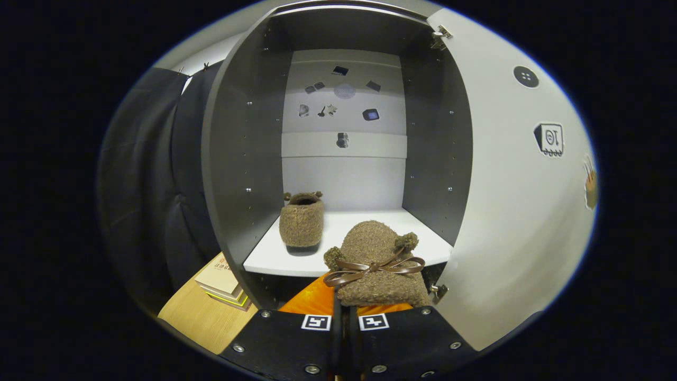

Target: Open the shoe cabinet door, grab the shoes and put them into the shoe cabinet, then close the shoe cabinet door.

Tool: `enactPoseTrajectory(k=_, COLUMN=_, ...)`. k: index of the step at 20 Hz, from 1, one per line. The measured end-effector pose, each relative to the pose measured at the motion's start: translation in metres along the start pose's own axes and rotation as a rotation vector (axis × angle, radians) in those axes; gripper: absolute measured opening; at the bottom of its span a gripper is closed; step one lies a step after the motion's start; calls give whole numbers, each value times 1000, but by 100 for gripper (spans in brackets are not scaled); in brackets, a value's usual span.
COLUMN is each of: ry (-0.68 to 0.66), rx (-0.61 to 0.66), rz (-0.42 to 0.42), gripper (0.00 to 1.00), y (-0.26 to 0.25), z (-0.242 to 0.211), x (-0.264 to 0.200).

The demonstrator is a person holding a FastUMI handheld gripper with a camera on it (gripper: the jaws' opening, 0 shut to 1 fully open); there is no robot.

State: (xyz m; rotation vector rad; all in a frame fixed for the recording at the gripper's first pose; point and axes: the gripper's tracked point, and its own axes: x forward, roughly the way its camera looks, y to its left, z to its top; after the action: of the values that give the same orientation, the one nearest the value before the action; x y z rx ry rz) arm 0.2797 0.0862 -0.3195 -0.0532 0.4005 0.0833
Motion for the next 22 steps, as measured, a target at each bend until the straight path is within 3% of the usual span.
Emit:
enactPoseTrajectory(k=14, ry=96, rx=-34, rz=64, gripper=5, y=-21, z=51, x=144)
enactPoseTrajectory(k=22, ry=142, rx=-30, rz=106, gripper=5, y=-14, z=42, x=206)
